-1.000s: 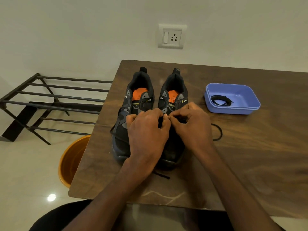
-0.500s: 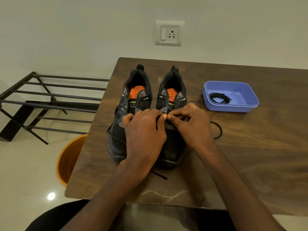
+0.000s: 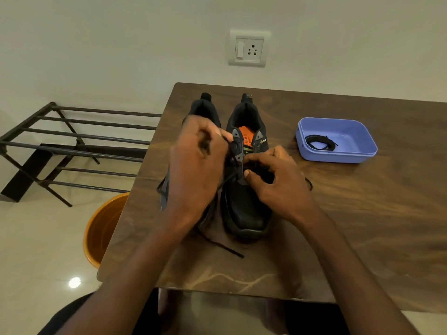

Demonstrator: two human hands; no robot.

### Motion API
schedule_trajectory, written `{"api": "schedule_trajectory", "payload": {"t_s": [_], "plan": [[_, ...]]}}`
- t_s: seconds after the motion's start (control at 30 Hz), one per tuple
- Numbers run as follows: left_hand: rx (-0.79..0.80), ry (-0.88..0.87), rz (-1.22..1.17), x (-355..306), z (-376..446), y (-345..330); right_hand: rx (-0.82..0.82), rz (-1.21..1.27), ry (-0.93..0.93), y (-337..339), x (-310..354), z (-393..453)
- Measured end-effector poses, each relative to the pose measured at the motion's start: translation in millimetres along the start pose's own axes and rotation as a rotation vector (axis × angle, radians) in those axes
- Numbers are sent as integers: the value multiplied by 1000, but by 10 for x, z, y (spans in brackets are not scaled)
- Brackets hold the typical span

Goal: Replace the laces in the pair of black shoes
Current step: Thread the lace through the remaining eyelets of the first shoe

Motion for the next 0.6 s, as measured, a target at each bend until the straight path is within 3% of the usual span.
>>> {"api": "schedule_trajectory", "payload": {"t_s": [0.07,0.13,0.27,0.37,0.43,0.53,0.6], "plan": [[-57,59,-149,21,141,164,16,-1,4,20,4,-5],[3,-24,24,66,171,140,34,25,-7,20,-4,-2],[327,-289,519,258,-83,-272,91,73,-7,2,-27,-11],[347,-351,580,272,-96,-316,83,35,27,-17,-26,-19],[285,-317,383,171,-54,-248,69,14,29,-23,-33,-13],[104,35,-229,76,132,10,58,-64,29,-11,-55,-5],[48,166,-374,95,166,84,43,-100,37,-7,-62,-3]]}}
Point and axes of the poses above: each hand's wrist, its own z-axis towards the middle knuckle, its own y-axis out of the back of the hand, x = y × z, the point moved 9 cm from there along z, towards the middle knuckle, and after that the axes turned 12 degrees about -x, right-handed, at the moved point
